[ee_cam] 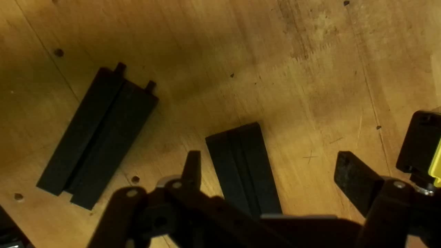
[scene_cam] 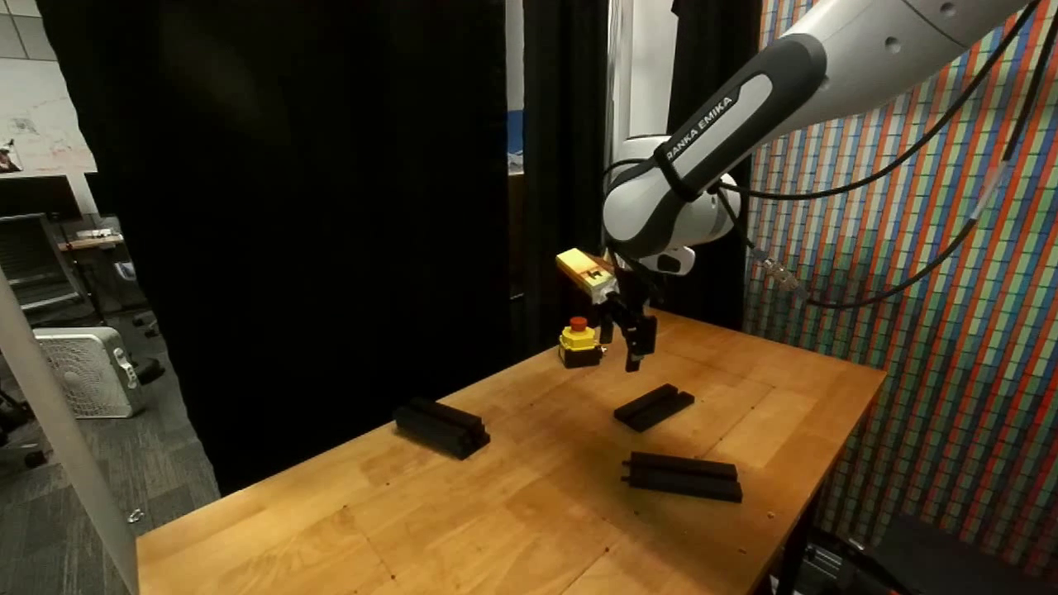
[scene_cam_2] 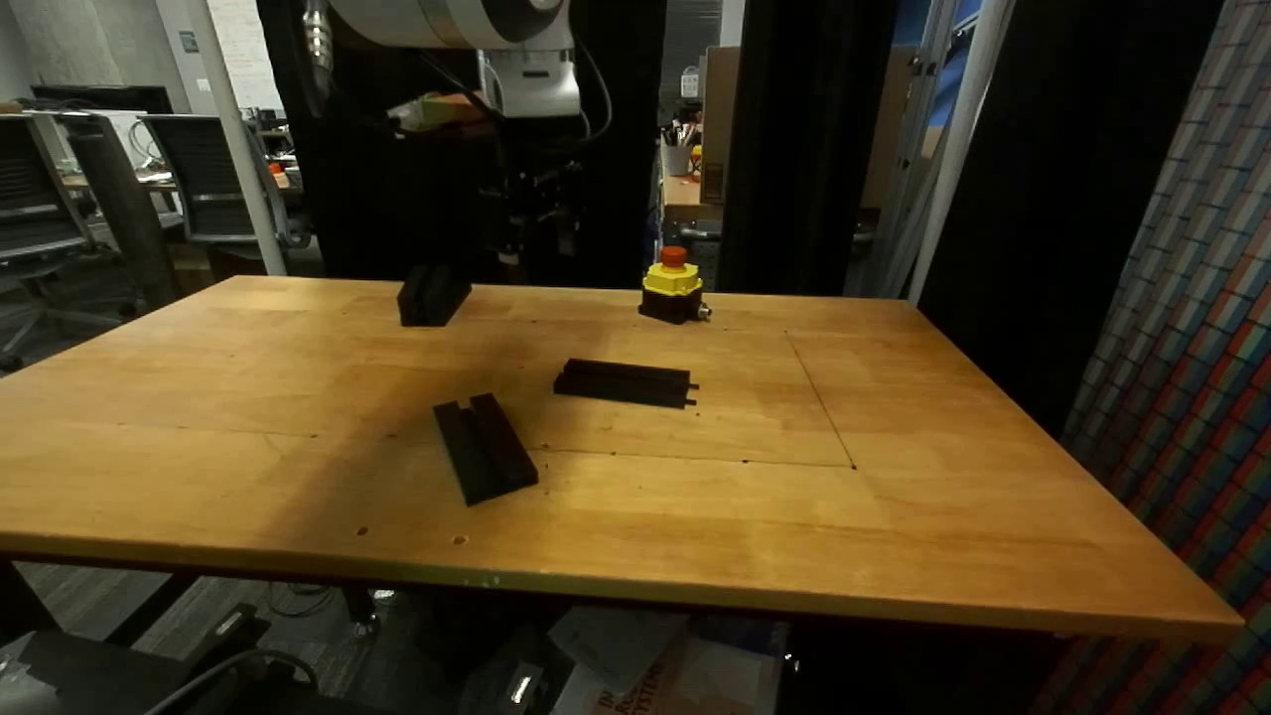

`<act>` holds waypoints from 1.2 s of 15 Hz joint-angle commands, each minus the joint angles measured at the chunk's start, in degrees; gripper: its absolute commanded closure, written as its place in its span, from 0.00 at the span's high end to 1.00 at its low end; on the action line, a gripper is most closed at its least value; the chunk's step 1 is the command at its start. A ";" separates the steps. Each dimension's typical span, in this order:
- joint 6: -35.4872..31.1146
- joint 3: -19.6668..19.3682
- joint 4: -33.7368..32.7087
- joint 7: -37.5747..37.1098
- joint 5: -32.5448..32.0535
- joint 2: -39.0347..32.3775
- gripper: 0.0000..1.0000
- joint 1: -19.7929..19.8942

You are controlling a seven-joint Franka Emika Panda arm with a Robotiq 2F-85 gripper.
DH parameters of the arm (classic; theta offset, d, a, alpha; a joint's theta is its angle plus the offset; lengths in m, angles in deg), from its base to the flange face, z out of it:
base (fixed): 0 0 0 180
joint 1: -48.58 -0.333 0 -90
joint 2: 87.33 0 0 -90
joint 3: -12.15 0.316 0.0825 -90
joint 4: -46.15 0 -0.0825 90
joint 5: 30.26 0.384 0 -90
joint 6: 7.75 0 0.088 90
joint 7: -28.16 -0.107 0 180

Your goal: Stack the black objects together

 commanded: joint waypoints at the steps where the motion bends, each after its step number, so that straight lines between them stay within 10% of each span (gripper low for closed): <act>1: -5.28 -0.75 1.85 9.13 2.06 -1.21 1.00 2.39; 18: -7.31 -3.43 -2.19 32.44 11.34 -13.60 1.00 6.09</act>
